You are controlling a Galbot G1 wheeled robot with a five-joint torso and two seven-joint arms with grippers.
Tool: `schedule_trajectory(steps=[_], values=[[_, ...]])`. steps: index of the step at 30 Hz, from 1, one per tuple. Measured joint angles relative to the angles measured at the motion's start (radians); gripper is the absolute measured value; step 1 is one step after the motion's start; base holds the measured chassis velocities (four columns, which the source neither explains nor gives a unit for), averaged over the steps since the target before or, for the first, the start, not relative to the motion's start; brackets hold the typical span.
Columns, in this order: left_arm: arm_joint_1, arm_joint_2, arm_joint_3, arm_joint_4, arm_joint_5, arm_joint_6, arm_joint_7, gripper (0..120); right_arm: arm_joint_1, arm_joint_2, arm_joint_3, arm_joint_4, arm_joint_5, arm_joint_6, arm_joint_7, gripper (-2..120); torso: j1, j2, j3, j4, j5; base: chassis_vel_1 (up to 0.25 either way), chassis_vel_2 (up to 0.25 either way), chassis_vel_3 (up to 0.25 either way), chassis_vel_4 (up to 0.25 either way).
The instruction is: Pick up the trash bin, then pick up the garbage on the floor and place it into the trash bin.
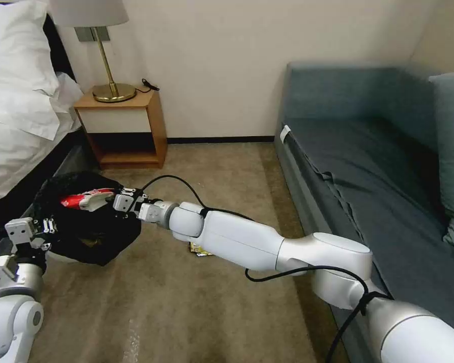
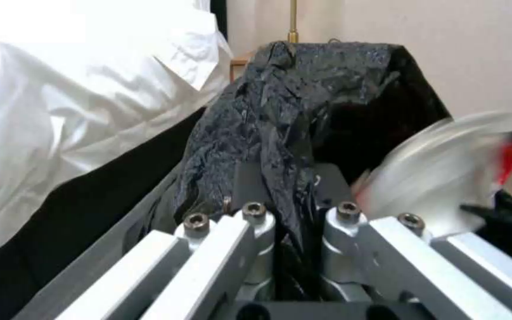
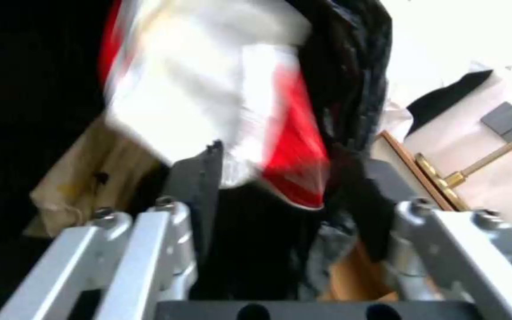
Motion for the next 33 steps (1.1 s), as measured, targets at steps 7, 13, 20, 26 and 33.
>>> schedule_trajectory(steps=[7, 13, 20, 26, 33], values=[[-0.001, -0.001, -0.002, -0.002, -0.003, 0.001, 0.000, 5, -0.006, 0.000, -0.011, 0.021, 0.001, -0.006, 0.019, 77, 0.000, 0.000, 0.000, -0.0001, -0.0001, 0.000, 0.000, 0.000, 0.000], [-0.008, 0.007, -0.017, 0.004, -0.014, 0.001, -0.002, 5, 0.001, 0.000, -0.012, 0.089, 0.068, -0.064, 0.097, 98, 0.000, 0.000, 0.000, 0.0000, 0.0000, 0.000, 0.000, 0.000, 0.000], [-0.023, 0.025, -0.042, 0.030, -0.037, 0.001, -0.004, 5, -0.002, -0.040, 0.026, 0.237, 0.314, -0.225, 0.331, 100, 0.000, 0.000, 0.000, 0.0000, -0.0001, 0.000, 0.000, 0.000, 0.000], [-0.039, 0.038, -0.049, 0.048, -0.043, 0.001, -0.004, 5, -0.030, -0.079, 0.130, 0.304, 0.529, -0.329, 0.513, 100, 0.000, 0.000, 0.000, 0.0000, 0.0000, 0.000, 0.000, 0.000, 0.000], [-0.042, 0.053, -0.057, 0.059, -0.050, 0.001, -0.002, 5, -0.104, -0.218, 0.252, 0.365, 0.715, -0.441, 0.630, 100, 0.000, 0.000, 0.000, -0.0004, 0.0001, 0.000, 0.000, 0.000, 0.000]])
